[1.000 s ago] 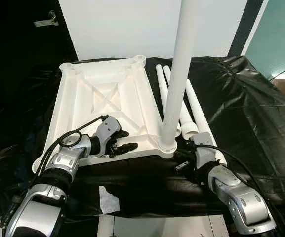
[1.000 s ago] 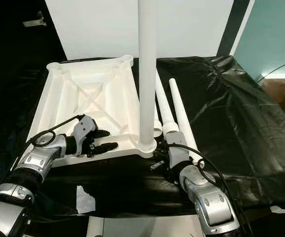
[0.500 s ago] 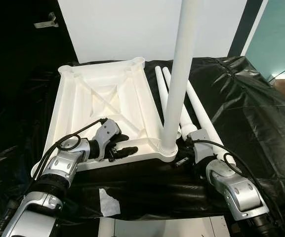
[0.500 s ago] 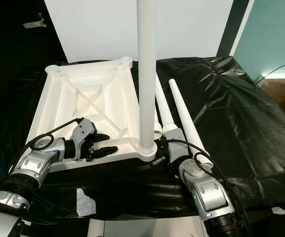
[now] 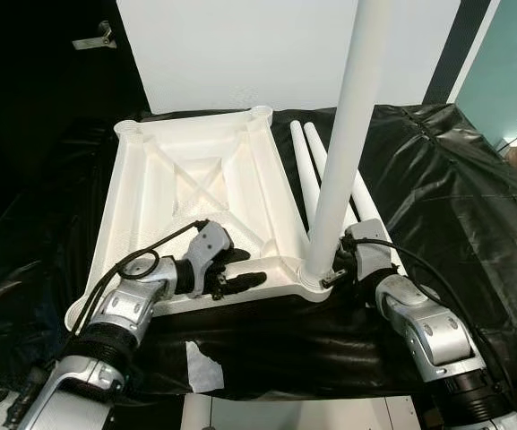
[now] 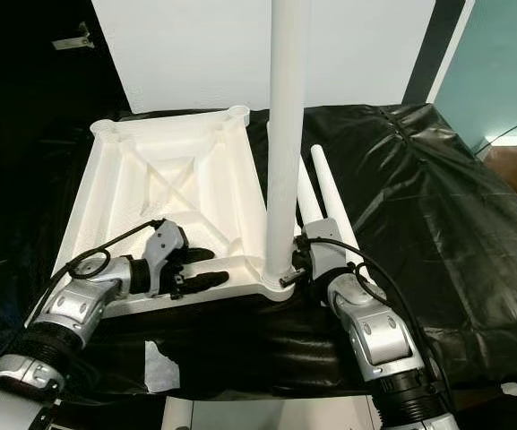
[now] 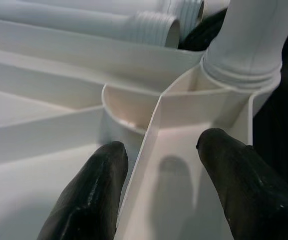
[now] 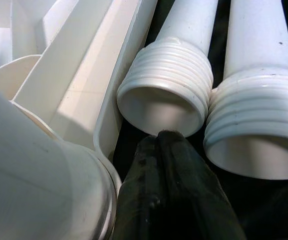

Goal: Building children table

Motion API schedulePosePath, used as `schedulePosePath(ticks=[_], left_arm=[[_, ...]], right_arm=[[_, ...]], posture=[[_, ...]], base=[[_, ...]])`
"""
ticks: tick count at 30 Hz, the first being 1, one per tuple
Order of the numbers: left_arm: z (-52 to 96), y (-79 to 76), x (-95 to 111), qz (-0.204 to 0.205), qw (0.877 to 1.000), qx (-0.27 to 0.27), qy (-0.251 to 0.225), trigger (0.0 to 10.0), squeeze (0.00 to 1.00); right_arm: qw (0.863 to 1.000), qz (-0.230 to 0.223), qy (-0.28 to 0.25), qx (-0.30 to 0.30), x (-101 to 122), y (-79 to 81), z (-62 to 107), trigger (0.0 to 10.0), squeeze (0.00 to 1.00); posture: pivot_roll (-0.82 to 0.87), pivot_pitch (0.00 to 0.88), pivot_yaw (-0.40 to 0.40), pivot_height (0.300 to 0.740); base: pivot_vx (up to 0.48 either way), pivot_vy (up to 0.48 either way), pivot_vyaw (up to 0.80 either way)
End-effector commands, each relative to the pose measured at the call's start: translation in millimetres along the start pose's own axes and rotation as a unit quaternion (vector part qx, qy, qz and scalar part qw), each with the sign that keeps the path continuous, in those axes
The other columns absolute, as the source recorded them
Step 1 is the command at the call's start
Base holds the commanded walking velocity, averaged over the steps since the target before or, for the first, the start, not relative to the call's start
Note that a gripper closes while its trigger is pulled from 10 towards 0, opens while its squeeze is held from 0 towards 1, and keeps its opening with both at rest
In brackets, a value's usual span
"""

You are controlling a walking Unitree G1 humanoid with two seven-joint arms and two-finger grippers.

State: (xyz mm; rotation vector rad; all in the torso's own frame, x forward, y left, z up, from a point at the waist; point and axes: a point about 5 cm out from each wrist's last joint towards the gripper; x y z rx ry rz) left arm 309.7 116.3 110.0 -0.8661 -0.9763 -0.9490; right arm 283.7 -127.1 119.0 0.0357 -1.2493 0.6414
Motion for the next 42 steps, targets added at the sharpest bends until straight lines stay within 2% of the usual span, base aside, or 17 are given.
schedulePosePath(ticks=[1, 4, 12, 13, 14, 16, 18, 29, 34, 38, 40, 42], left_arm=[[-10.5, -18.6, -16.0, 0.024, 0.994, -0.107, 0.032, 10.0, 0.0], [-13.2, -21.8, -12.6, 0.02, 0.994, -0.108, 0.019, 10.0, 0.0], [-18.2, -23.0, -11.4, 0.015, 0.994, -0.109, 0.016, 10.0, 0.0], [-20.0, -22.3, -11.0, 0.011, 0.994, -0.109, 0.013, 10.0, 0.0], [-20.0, -22.3, -11.0, 0.011, 0.994, -0.109, 0.013, 10.0, 0.0], [-21.7, -21.4, -10.7, 0.007, 0.994, -0.105, 0.012, 10.0, 0.0], [-23.5, -21.0, -10.9, 0.004, 0.995, -0.1, 0.012, 10.0, 0.0], [-33.3, -25.3, -7.3, -0.005, 0.995, -0.097, -0.002, 10.0, 0.0], [-38.6, -19.9, 2.4, -0.021, 0.997, -0.063, -0.04, 10.0, 0.0], [-39.7, -13.3, 10.6, -0.03, 0.997, -0.039, -0.06, 10.0, 0.0], [-40.6, -12.3, 13.2, -0.034, 0.997, -0.04, -0.061, 10.0, 0.0], [-41.0, -12.0, 13.9, -0.035, 0.997, -0.04, -0.061, 10.0, 0.0]], right_arm=[[0.999, -0.003, -0.025, 0.03, 9.7, 15.3, -1.4, 10.0, 0.0], [0.999, -0.008, -0.036, 0.038, 15.9, 21.9, 1.8, 10.0, 0.0], [0.997, -0.002, -0.07, 0.041, 35.5, 26.9, 6.2, 10.0, 0.0], [0.995, 0.059, -0.074, 0.026, 39.1, 24.1, 7.7, 10.0, 0.0], [0.995, 0.059, -0.074, 0.026, 39.1, 24.1, 7.7, 10.0, 0.0], [0.99, 0.122, -0.072, 0.014, 39.7, 21.7, 8.2, 10.0, 0.0], [0.987, 0.145, -0.071, 0.008, 39.8, 20.3, 8.0, 10.0, 0.0], [0.988, 0.139, -0.069, -0.008, 41.5, 17.8, 9.6, 10.0, 0.0], [0.988, 0.14, -0.059, -0.037, 37.8, 10.5, 19.2, 10.0, 0.0], [0.985, 0.157, -0.052, -0.045, 34.1, 9.3, 19.4, 10.0, 0.0], [0.979, 0.193, -0.05, -0.037, 34.4, 10.0, 16.0, 10.0, 0.0], [0.977, 0.207, -0.049, -0.034, 34.8, 10.1, 14.7, 10.0, 0.0]], posture=[[-0.08, 0.006, 0.018, 0.74], [-0.08, 0.006, 0.018, 0.74], [-0.1, 0.001, 0.022, 0.74], [-0.1, 0.0, 0.021, 0.74], [-0.1, 0.0, 0.021, 0.74], [-0.1, 0.0, 0.02, 0.74], [-0.1, 0.0, 0.018, 0.74], [-0.1, 0.0, 0.017, 0.74], [-0.12, 0.0, 0.028, 0.74], [-0.13, 0.0, 0.033, 0.74], [-0.13, 0.0, 0.039, 0.74], [-0.13, 0.0, 0.041, 0.74]], base=[[0.0, 0.0, 0.0], [0.0, 0.0, 0.0], [0.0, 0.0, 0.0], [0.0, 0.0, 0.0], [0.0, 0.0, 0.0], [0.0, 0.0, 0.0], [0.0, 0.0, 0.0], [0.0, 0.0, 0.0], [0.0, 0.0, 0.0], [0.0, 0.0, 0.0], [0.0, 0.0, 0.0], [0.0, 0.0, 0.0]])
Point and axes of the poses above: a point about 5 cm out from each wrist's last joint towards the gripper, its own z axis pointing back from the gripper into the wrist, its own x axis along the axis of the wrist's last joint, y = z × x, and after that the axes turned 12 degrees about z, right-handed
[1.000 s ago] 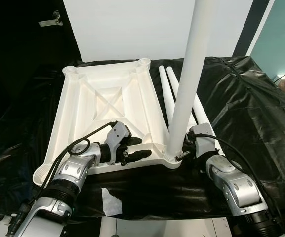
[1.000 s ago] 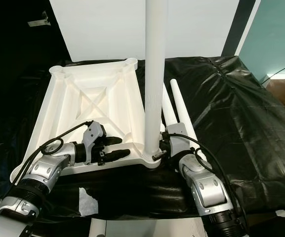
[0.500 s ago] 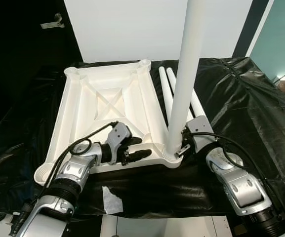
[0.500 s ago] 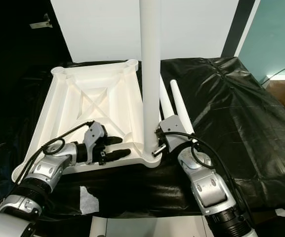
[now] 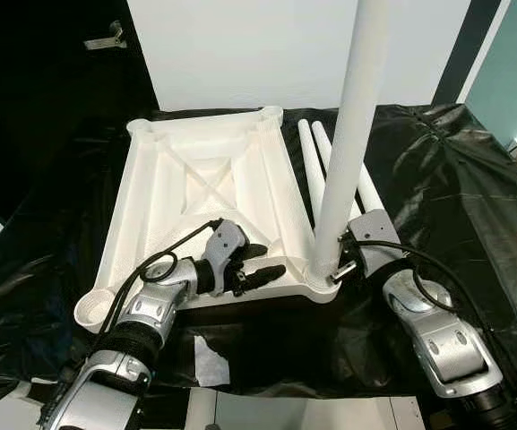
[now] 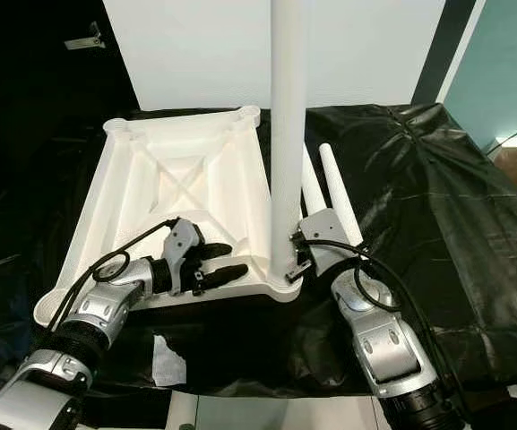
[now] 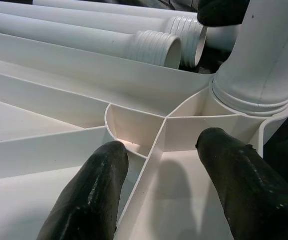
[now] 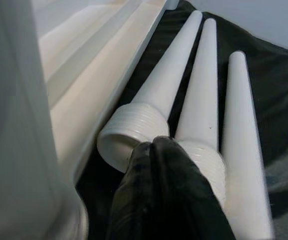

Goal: Building children table

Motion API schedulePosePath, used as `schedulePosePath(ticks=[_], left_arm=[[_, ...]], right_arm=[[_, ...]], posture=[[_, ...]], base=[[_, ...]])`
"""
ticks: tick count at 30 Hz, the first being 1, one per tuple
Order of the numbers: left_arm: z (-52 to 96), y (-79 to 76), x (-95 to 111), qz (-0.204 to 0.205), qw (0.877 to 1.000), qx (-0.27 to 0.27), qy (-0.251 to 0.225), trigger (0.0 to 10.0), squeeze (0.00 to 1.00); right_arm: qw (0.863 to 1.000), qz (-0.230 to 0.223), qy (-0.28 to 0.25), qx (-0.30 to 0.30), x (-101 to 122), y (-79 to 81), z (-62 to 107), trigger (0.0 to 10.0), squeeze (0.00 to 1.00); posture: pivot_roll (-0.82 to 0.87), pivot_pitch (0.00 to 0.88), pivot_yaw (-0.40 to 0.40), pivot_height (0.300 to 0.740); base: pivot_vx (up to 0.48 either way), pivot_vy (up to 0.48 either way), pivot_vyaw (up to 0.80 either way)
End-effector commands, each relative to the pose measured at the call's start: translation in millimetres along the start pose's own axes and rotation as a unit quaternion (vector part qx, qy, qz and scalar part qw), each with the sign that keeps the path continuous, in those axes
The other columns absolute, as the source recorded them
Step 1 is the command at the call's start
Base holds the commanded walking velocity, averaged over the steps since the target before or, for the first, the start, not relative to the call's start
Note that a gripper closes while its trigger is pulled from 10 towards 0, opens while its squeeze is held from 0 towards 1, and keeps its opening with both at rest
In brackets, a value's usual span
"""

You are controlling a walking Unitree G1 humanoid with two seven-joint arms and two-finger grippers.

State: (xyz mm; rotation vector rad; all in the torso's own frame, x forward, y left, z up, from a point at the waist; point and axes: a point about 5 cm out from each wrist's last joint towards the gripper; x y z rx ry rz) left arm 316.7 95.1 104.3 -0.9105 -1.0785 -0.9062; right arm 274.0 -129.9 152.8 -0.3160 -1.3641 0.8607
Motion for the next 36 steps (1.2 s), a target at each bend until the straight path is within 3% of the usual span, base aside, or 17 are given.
schedulePosePath(ticks=[1, 2, 3, 4, 5, 6, 10, 11, 12, 13, 14, 15, 19, 32, 36], left_arm=[[-19.0, -12.6, 10.2, -0.029, 0.998, -0.049, -0.007, 10.0, 0.0], [-19.6, -12.6, 10.7, -0.03, 0.998, -0.05, -0.007, 10.0, 0.0], [-20.0, -12.5, 11.1, -0.031, 0.998, -0.05, -0.007, 10.0, 0.0], [-20.0, -12.5, 11.1, -0.031, 0.998, -0.05, -0.007, 10.0, 0.0], [-20.2, -12.7, 11.4, -0.031, 0.998, -0.051, -0.007, 10.0, 0.0], [-19.7, -12.5, 11.7, -0.034, 0.998, -0.047, -0.008, 10.0, 0.0], [-18.1, -9.5, 14.8, -0.037, 0.998, -0.028, -0.032, 10.0, 0.0], [-17.0, -7.7, 19.1, -0.039, 0.998, -0.017, -0.052, 10.0, 0.0], [-16.1, -6.0, 22.7, -0.041, 0.997, -0.007, -0.069, 10.0, 0.0], [-16.1, -6.0, 22.7, -0.041, 0.997, -0.007, -0.069, 10.0, 0.0], [-14.8, -2.6, 28.2, -0.046, 0.995, 0.012, -0.091, 10.0, 0.0], [-12.7, 3.1, 35.4, -0.052, 0.991, 0.043, -0.117, 10.0, 0.0], [-10.5, 6.7, 39.6, -0.054, 0.988, 0.059, -0.13, 10.0, 0.0], [-10.8, 3.9, 34.8, -0.055, 0.989, 0.054, -0.129, 10.0, 0.0], [-11.0, 4.0, 32.8, -0.054, 0.988, 0.056, -0.131, 10.0, 0.0]], right_arm=[[0.998, 0.021, -0.033, 0.039, 13.6, 15.3, -4.1, 10.0, 0.0], [0.998, 0.04, -0.033, 0.043, 13.5, 15.0, -5.4, 10.0, 0.0], [0.997, 0.055, -0.029, 0.045, 12.0, 14.1, -6.6, 10.0, 0.11], [0.997, 0.055, -0.029, 0.045, 12.0, 14.1, -6.6, 10.0, 0.11], [0.997, 0.063, -0.023, 0.044, 9.7, 12.7, -7.7, 10.0, 0.98], [0.996, 0.073, -0.014, 0.044, 5.6, 12.0, -9.2, 10.0, 1.0], [0.995, 0.086, -0.002, 0.044, -1.1, 13.0, -13.3, 10.0, 1.0], [0.995, 0.089, 0.0, 0.046, -2.9, 14.1, -15.6, 10.0, 0.93], [0.995, 0.092, 0.002, 0.047, -4.2, 15.1, -17.5, 10.0, 0.57], [0.995, 0.092, 0.002, 0.047, -4.2, 15.1, -17.5, 10.0, 0.57], [0.994, 0.092, 0.002, 0.051, -5.0, 16.2, -19.3, 10.0, 0.0], [0.994, 0.095, -0.001, 0.056, -5.4, 17.2, -21.6, 10.0, 0.0], [0.993, 0.1, -0.001, 0.062, -6.9, 17.8, -26.0, 10.0, 0.0], [0.988, 0.142, -0.009, 0.067, -9.7, 16.5, -44.8, 10.0, 0.0], [0.982, 0.176, -0.01, 0.062, -10.4, 11.4, -51.2, 10.0, 0.0]], posture=[[-0.13, 0.0, 0.041, 0.74], [-0.13, 0.0, 0.041, 0.74], [-0.13, 0.0, 0.042, 0.74], [-0.13, 0.0, 0.042, 0.74], [-0.12, 0.0, 0.039, 0.74], [-0.12, 0.0, 0.039, 0.74], [-0.1, 0.0, 0.038, 0.74], [-0.1, 0.0, 0.036, 0.74], [-0.09, 0.0, 0.034, 0.74], [-0.09, 0.0, 0.034, 0.74], [-0.09, 0.0, 0.034, 0.74], [-0.09, 0.0, 0.034, 0.74], [-0.08, 0.0, 0.028, 0.74], [-0.06, 0.0, 0.016, 0.74], [-0.06, 0.0, 0.008, 0.74]], base=[[0.0, 0.0, 0.0], [0.0, 0.0, 0.0], [0.0, 0.0, 0.0], [0.0, 0.0, 0.0], [0.0, 0.0, 0.0], [0.0, 0.0, 0.0], [0.0, 0.0, 0.0], [0.0, 0.0, 0.0], [0.0, 0.0, 0.0], [0.0, 0.0, 0.0], [0.0, 0.0, 0.0], [0.0, 0.0, 0.0], [0.0, 0.0, 0.0], [0.0, 0.0, 0.0], [0.0, 0.0, 0.0]])
Point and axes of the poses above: a point about 5 cm out from each wrist's last joint towards the gripper, its own z axis pointing back from the gripper into the wrist, its own x axis along the axis of the wrist's last joint, y = z × x, and after that the axes turned 12 degrees about z, right-handed
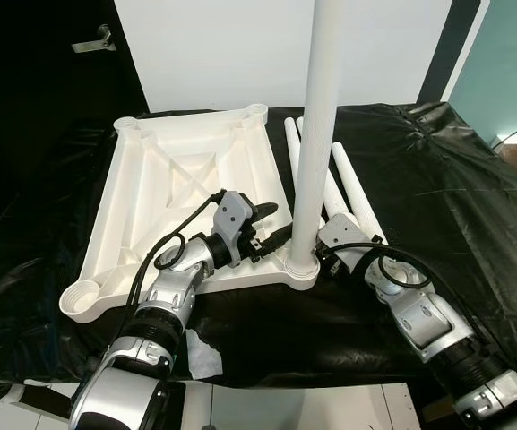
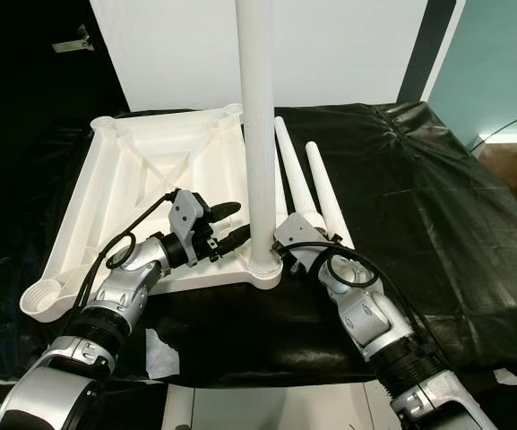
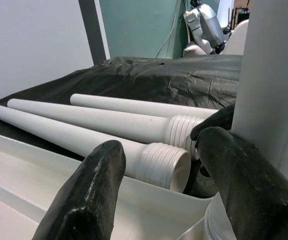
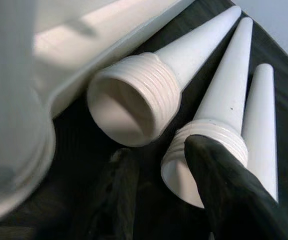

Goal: Building children table

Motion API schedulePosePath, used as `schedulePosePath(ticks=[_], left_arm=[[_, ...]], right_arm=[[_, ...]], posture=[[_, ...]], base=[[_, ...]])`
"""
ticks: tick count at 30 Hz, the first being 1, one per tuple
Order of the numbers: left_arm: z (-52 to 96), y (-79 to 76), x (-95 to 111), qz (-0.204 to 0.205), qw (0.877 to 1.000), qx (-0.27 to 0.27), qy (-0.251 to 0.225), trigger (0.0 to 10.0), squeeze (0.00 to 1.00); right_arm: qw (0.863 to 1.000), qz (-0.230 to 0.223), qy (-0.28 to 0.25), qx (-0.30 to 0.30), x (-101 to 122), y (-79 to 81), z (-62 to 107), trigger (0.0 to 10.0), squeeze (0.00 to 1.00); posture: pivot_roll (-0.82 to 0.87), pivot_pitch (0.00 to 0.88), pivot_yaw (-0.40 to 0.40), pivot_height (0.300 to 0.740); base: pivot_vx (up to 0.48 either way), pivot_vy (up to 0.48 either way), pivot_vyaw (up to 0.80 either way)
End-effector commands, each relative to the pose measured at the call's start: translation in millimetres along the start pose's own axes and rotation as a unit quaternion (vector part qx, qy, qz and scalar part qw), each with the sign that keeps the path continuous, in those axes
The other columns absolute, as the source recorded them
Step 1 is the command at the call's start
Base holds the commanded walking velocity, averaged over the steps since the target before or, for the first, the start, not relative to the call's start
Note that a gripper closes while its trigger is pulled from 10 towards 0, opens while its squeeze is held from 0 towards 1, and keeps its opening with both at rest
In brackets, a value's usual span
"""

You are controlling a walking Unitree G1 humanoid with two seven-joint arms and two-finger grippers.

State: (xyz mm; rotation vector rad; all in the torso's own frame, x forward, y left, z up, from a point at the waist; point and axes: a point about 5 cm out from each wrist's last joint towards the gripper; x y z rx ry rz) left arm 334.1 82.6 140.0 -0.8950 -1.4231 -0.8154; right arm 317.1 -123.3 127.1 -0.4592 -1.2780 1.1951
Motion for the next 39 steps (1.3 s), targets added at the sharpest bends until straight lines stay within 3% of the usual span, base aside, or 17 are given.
schedulePosePath(ticks=[1, 13, 19, 24, 39], left_arm=[[0.7, -2.9, -7.0, 0.005, 1.0, -0.004, 0.007, 10.0, 0.0], [-2.2, -5.7, -8.7, 0.011, 1.0, -0.006, 0.003, 10.0, 0.0], [0.6, -5.6, -11.2, 0.015, 1.0, -0.002, 0.002, 10.0, 0.0], [0.3, -7.6, -14.3, 0.02, 1.0, -0.006, 0.004, 10.0, 0.0], [-3.7, -4.7, -9.1, 0.012, 1.0, -0.004, -0.002, 10.0, 0.0]], right_arm=[[1.0, 0.018, -0.011, 0.006, 6.3, 3.0, -3.7, 10.0, 0.0], [0.994, 0.106, -0.033, 0.018, 16.1, -0.5, -14.2, 10.0, 0.0], [0.992, 0.11, -0.044, 0.041, 25.4, 3.1, -4.4, 10.0, 0.0], [0.993, 0.108, -0.044, 0.023, 30.5, 3.7, 1.8, 10.0, 0.0], [0.991, 0.124, -0.042, 0.019, 35.7, -1.7, -6.3, 10.0, 0.0]], posture=[[-0.06, 0.0, 0.008, 0.74], [-0.06, 0.0, -0.006, 0.74], [-0.05, 0.0, -0.017, 0.74], [-0.07, 0.0, -0.015, 0.74], [-0.06, 0.0, -0.012, 0.74]], base=[[0.0, 0.0, 0.0], [0.0, 0.0, 0.0], [0.0, 0.0, 0.0], [0.0, 0.0, 0.0], [0.0, 0.0, 0.0]])
Point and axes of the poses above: a point about 5 cm out from each wrist's last joint towards the gripper, its own z axis pointing back from the gripper into the wrist, its own x axis along the axis of the wrist's last joint, y = z × x, and after that the axes turned 12 degrees about z, right-handed
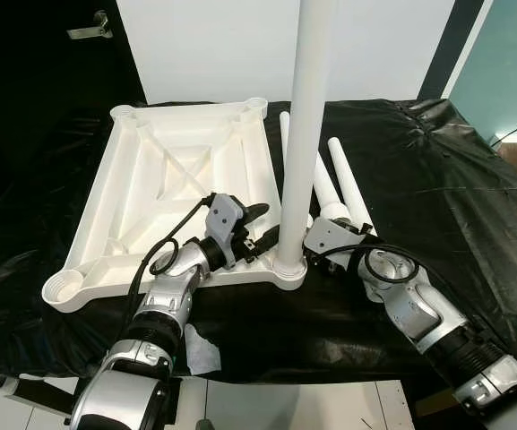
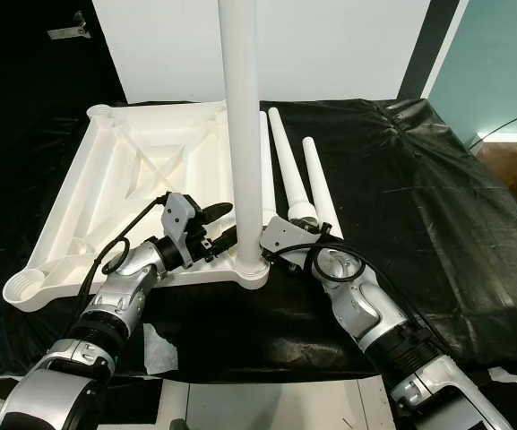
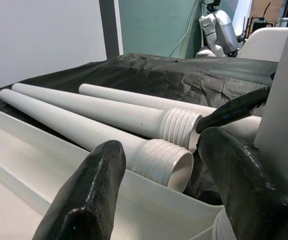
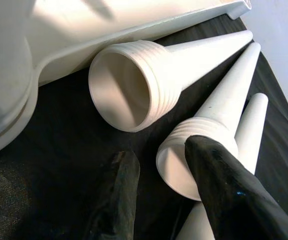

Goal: Building children table

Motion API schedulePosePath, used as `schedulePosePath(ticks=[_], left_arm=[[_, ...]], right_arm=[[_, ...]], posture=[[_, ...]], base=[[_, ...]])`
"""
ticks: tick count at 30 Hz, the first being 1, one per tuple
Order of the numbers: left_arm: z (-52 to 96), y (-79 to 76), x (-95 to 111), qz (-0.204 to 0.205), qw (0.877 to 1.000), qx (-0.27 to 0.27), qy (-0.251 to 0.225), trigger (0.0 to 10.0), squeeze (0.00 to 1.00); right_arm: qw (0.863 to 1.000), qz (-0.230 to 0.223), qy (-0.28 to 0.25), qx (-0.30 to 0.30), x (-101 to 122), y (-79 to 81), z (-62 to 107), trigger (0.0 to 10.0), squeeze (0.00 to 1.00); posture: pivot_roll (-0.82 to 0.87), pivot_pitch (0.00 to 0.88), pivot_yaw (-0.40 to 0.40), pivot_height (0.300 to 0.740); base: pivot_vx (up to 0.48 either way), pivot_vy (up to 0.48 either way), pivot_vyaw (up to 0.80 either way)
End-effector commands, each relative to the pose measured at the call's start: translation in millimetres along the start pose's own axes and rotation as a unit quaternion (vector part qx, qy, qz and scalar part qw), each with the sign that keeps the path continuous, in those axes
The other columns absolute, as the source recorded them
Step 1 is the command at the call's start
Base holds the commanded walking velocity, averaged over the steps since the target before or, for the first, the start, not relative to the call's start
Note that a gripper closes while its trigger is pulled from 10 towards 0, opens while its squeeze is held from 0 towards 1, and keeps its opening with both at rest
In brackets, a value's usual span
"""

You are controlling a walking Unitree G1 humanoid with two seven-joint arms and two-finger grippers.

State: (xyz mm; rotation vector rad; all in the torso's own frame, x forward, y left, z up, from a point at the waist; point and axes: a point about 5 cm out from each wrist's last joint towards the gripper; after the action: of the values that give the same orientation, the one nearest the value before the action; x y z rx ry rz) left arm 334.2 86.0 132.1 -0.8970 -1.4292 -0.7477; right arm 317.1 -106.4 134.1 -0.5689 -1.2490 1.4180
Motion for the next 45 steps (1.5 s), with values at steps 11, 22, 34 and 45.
schedulePosePath(ticks=[11, 22, 34, 45], left_arm=[[-3.0, -6.8, -4.4, -0.008, 1.0, -0.02, 0.008, 10.0, 0.0], [-2.2, -6.8, -5.3, -0.008, 1.0, -0.018, 0.008, 10.0, 0.0], [-3.7, -7.3, -5.7, -0.007, 1.0, -0.02, 0.008, 10.0, 0.0], [-4.9, -0.2, -1.1, -0.042, 0.999, 0.013, 0.005, 10.0, 0.0]], right_arm=[[0.999, 0.03, -0.039, -0.007, 23.5, -8.9, -10.0, 10.0, 0.0], [0.998, 0.03, -0.054, -0.003, 31.6, -17.0, -8.4, 10.0, 0.0], [0.998, 0.023, -0.059, 0.004, 39.6, -17.3, 0.2, 10.0, 0.0], [0.999, 0.011, -0.05, 0.016, 31.4, -18.9, -7.4, 10.0, 0.0]], posture=[[-0.05, 0.0, -0.018, 0.74], [-0.04, 0.0, -0.026, 0.74], [-0.06, 0.0, -0.023, 0.74], [-0.05, 0.0, -0.025, 0.74]], base=[[0.0, 0.0, 0.0], [0.0, 0.0, 0.0], [0.0, 0.0, 0.0], [0.0, 0.0, 0.0]])
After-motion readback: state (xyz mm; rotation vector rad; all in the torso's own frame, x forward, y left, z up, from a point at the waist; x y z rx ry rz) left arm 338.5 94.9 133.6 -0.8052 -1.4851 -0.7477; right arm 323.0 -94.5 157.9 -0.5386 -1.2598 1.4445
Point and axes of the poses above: a point about 5 cm out from each wrist's last joint towards the gripper, its own z axis pointing back from the gripper into the wrist, its own x axis along the axis of the wrist's last joint, y = z × x, and after that the axes turned 12 degrees about z, right-handed
